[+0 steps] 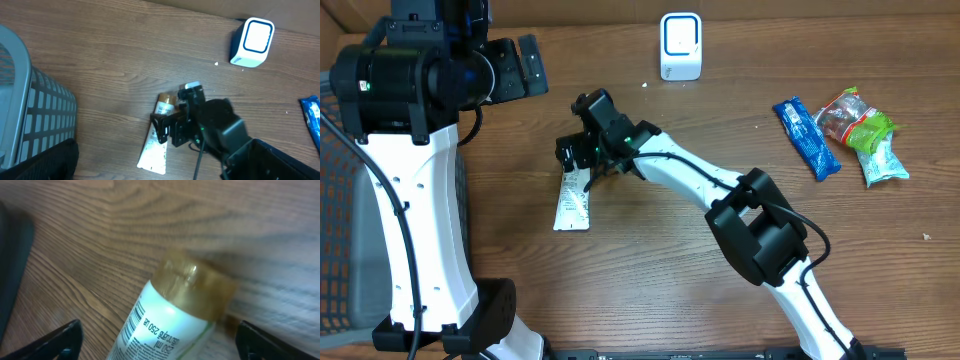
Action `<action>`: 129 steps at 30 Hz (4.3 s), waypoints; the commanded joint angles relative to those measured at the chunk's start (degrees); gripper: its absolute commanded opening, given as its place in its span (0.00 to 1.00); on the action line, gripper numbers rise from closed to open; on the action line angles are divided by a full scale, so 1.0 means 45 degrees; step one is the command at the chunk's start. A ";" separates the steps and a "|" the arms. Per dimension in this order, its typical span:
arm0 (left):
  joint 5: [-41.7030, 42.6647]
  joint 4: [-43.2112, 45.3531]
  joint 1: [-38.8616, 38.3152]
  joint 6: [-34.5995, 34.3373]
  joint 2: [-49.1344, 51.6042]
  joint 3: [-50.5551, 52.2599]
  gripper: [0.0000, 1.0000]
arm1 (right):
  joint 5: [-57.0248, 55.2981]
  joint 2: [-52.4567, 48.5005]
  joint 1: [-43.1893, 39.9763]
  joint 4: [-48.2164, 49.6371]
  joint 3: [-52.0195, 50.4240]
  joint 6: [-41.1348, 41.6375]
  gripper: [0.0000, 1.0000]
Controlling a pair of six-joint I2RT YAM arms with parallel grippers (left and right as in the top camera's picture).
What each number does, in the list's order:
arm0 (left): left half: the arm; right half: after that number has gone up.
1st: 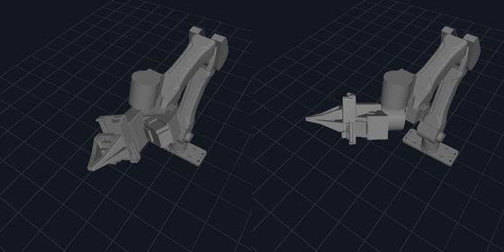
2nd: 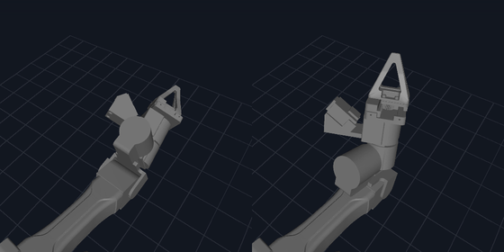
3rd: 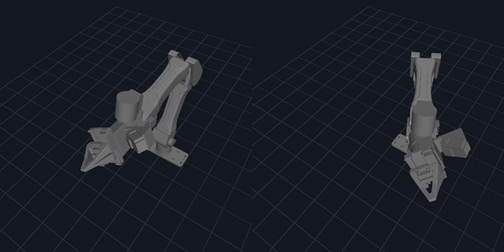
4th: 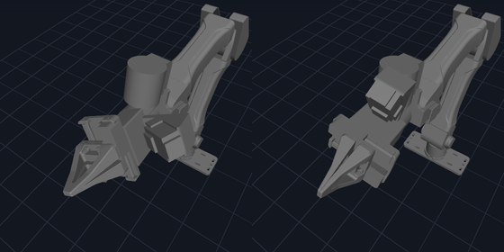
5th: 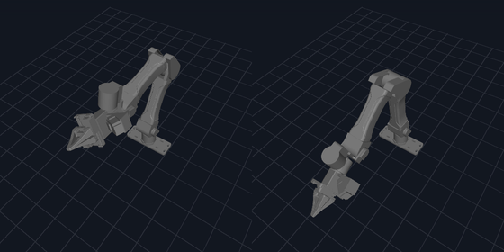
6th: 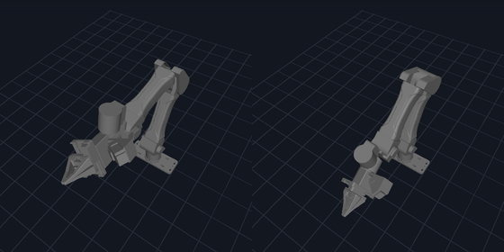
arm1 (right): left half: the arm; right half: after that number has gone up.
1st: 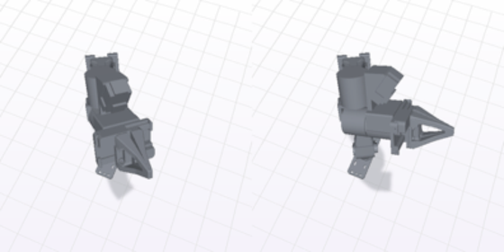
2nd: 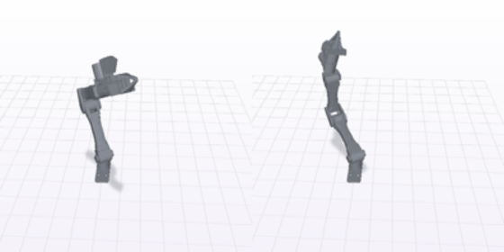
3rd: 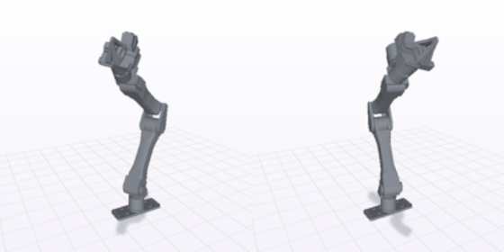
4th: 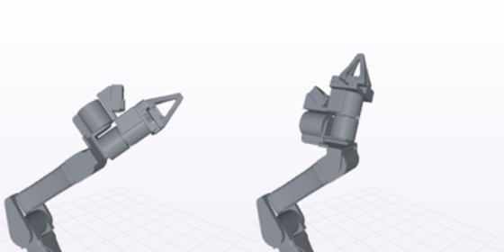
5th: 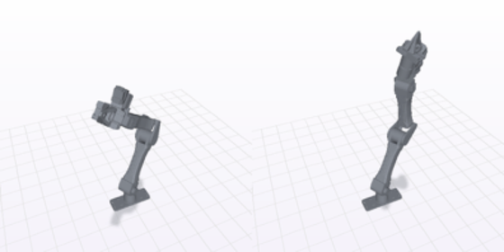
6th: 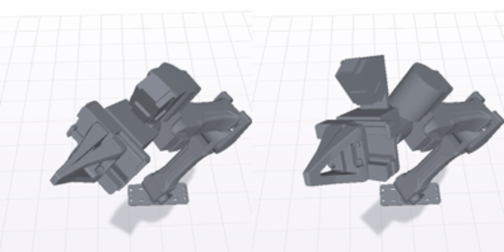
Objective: Scan the item barcode
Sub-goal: 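Lift the white tube and swing it toward the scanner, then lower the white tube onto the table and release it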
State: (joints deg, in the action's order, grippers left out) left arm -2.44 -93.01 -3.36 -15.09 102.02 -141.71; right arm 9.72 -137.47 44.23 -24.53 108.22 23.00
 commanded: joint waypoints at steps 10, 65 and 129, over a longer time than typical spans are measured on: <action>-0.0121 0.0044 -0.0010 -0.0175 -0.0015 0.0034 1.00 | 0.0238 -0.0481 -0.0588 -0.1044 -0.0053 0.1855 0.33; -0.0121 0.0049 -0.0010 -0.0175 -0.0015 0.0034 1.00 | 0.6946 0.0748 -0.5022 -0.5095 0.1224 0.2205 0.69; -0.0121 0.0049 -0.0010 -0.0175 -0.0015 0.0034 1.00 | 0.6717 0.0646 -0.3521 -0.8854 0.0374 -0.1676 0.71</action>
State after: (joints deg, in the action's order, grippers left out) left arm -2.44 -93.01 -3.36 -15.11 102.02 -141.71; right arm 37.15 -133.69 25.17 -63.11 109.95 13.96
